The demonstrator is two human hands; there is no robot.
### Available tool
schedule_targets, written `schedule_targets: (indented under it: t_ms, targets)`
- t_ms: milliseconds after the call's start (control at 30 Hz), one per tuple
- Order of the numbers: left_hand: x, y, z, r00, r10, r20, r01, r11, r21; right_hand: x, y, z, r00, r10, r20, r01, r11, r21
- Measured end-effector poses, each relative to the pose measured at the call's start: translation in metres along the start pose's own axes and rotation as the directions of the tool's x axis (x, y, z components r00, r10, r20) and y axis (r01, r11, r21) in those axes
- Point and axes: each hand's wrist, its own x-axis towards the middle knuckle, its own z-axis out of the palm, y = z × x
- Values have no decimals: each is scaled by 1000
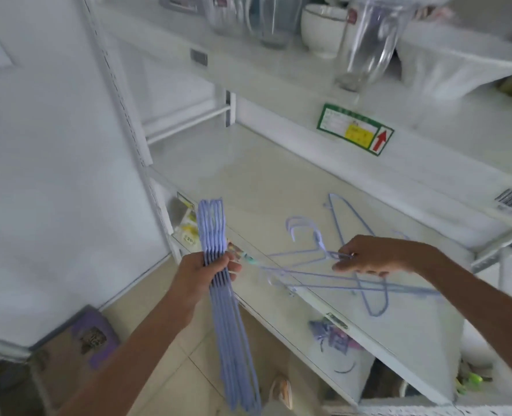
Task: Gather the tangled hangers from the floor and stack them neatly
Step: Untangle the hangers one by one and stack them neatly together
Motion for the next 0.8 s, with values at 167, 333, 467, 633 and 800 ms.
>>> schedule_targets:
  t_ms: [167,333,467,633,800]
  targets:
    - [10,1,-8,999,9,42,-8,1000,-23,14,-26,86,965,141,-219,64,688,723]
    - [10,-17,1,993,-15,116,14,1000,11,41,-85,168,845,210,-491,332,514,791]
    - [-2,-28,13,998,-32,60,30,999,31,48,-127,204,785,158,-599,340,698,630]
    - [-14,-32,19,994,-97,-49,100,993,62,56,-128,222,780,27,-625,346,814,467]
    - [-24,-27,22,990,-139,17,140,990,-34,51,-122,210,921,-72,-383,325,683,654]
